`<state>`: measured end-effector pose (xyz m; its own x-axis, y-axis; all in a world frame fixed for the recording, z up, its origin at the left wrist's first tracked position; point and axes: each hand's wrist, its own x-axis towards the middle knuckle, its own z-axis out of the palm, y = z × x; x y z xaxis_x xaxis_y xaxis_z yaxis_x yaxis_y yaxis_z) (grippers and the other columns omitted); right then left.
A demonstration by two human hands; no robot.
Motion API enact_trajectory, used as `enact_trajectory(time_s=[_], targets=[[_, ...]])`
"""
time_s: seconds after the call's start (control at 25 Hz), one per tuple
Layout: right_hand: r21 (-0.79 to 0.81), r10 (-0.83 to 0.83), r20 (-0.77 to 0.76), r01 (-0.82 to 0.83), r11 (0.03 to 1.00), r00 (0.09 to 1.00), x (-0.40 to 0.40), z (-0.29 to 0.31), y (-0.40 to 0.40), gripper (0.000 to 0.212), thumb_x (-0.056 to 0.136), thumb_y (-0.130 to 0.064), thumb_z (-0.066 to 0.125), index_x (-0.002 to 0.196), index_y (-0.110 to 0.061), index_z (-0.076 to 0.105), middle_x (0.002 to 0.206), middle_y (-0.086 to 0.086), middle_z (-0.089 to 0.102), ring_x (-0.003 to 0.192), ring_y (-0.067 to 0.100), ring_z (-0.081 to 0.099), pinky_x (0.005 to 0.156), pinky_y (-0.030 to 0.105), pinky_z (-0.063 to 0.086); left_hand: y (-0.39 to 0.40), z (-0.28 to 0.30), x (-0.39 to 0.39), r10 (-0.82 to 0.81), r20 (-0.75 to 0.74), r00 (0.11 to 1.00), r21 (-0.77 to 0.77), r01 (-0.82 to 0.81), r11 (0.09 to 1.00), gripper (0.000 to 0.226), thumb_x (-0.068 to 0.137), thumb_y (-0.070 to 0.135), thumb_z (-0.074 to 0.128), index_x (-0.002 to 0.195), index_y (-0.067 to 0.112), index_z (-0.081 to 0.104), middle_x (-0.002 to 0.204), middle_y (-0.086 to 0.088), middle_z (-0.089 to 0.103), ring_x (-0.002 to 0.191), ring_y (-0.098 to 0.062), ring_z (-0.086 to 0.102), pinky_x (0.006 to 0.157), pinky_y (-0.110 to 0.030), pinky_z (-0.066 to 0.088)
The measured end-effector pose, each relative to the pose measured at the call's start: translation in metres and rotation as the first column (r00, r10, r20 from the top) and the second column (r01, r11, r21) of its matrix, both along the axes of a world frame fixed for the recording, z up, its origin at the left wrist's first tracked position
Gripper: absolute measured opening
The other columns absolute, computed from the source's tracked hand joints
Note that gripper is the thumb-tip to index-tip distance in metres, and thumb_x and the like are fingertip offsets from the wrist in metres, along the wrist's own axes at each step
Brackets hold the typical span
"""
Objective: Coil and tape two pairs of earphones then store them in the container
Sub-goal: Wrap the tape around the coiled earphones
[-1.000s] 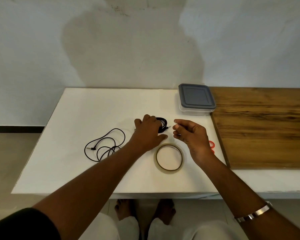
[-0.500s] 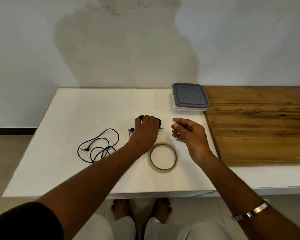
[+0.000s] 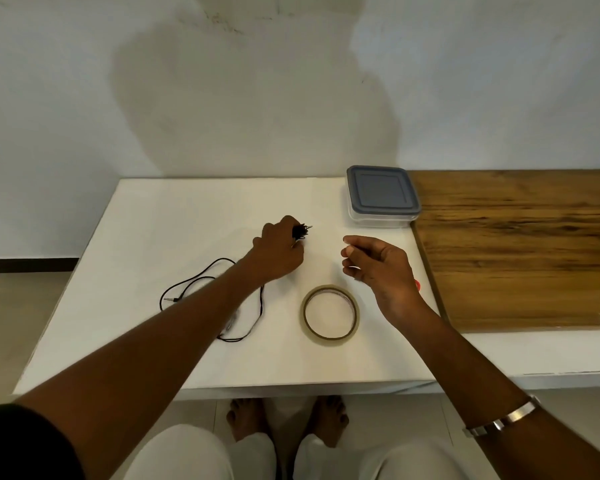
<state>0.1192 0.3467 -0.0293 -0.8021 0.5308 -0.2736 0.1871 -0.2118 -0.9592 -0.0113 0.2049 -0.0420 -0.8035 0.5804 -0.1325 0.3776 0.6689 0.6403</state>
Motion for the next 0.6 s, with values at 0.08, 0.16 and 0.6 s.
enact_trajectory(time_s=[0.08,0.16,0.6], targets=[[-0.009,0.027,-0.002,-0.027,1.0,1.0,-0.003,0.005,-0.004,0.021,0.089,-0.004,0.061,0.107,-0.011,0.067,0.09,0.009,0.071,0.079,0.02,0.069,0.075,0.027,0.059,-0.007,0.011,-0.008,0.015,0.145,0.989,0.099,-0.03,0.995,0.021,0.094,0.015,0.043,0.114,0.018,0.05,0.089,0.0,0.056,0.072,-0.015,0.052,0.062,-0.025,0.044],[-0.019,0.048,-0.021,-0.049,0.999,0.999,-0.006,0.012,-0.01,0.019,0.088,-0.004,0.062,0.105,-0.009,0.068,0.088,0.009,0.071,0.077,0.019,0.068,0.076,0.028,0.059,-0.013,0.02,-0.01,0.056,0.204,0.977,0.19,-0.096,0.977,0.017,0.097,0.019,0.043,0.111,0.02,0.053,0.088,0.004,0.056,0.075,-0.011,0.053,0.063,-0.024,0.04],[0.188,0.125,-0.006,-0.121,0.975,0.992,-0.026,0.05,-0.045,0.005,0.083,-0.023,0.071,0.087,-0.026,0.072,0.09,-0.006,0.072,0.084,0.008,0.062,0.072,0.023,0.048,-0.032,0.044,0.018,-0.001,0.483,0.875,0.485,-0.268,0.832,0.018,0.103,0.015,0.038,0.107,0.01,0.055,0.077,0.003,0.051,0.07,-0.009,0.053,0.072,-0.029,0.048]])
